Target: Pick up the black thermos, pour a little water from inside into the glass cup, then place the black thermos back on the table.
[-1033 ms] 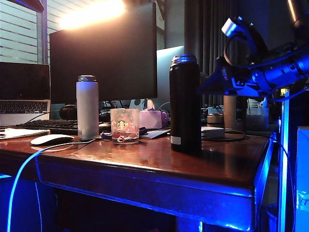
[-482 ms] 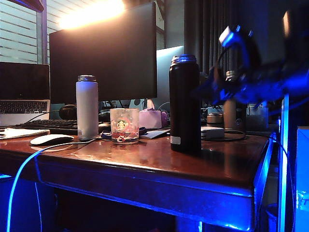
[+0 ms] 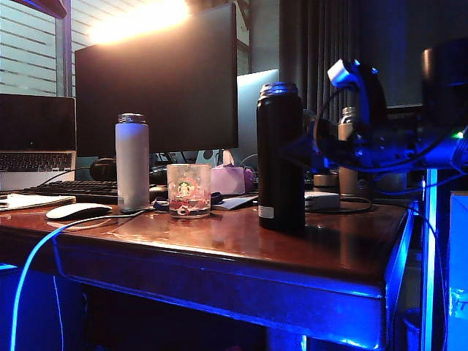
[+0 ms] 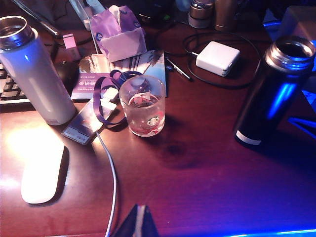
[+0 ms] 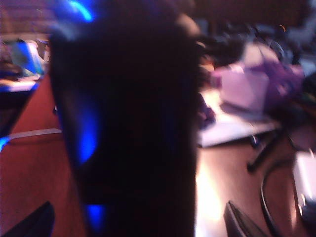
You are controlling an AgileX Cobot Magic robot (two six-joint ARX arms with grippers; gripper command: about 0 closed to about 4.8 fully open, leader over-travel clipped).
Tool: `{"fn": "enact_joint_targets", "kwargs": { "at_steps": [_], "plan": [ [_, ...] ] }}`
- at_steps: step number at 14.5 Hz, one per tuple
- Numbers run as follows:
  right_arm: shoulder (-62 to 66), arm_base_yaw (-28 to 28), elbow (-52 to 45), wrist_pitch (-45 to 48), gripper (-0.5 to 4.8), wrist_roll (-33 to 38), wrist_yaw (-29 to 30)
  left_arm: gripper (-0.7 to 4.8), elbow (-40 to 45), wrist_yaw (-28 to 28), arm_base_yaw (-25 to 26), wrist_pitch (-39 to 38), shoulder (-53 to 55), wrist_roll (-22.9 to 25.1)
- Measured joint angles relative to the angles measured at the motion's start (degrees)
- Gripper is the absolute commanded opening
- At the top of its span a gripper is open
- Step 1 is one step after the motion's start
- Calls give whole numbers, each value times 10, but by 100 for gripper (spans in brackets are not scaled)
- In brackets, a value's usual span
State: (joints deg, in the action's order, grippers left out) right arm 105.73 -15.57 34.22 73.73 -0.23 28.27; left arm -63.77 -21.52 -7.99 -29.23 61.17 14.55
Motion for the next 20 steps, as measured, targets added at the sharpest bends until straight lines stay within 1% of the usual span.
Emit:
{"fn": "enact_joint_targets", "kwargs": {
  "at_steps": [4,7,11,17,20],
  "plan": [
    [0,-7,14,2,479,0,-13,-5,0,0,0,0,0,0],
    [1,-12,32,-20,479,0,-23,-5,0,0,0,0,0,0],
    [10,-35,56,-47,479,-1,-28,-5,0,0,0,0,0,0],
    [20,-40,56,-59,479,-2,-34,-5,0,0,0,-1,0,0],
    [20,-42,78,-95,479,-2,-43,-5,0,0,0,-1,0,0]
  ]
}}
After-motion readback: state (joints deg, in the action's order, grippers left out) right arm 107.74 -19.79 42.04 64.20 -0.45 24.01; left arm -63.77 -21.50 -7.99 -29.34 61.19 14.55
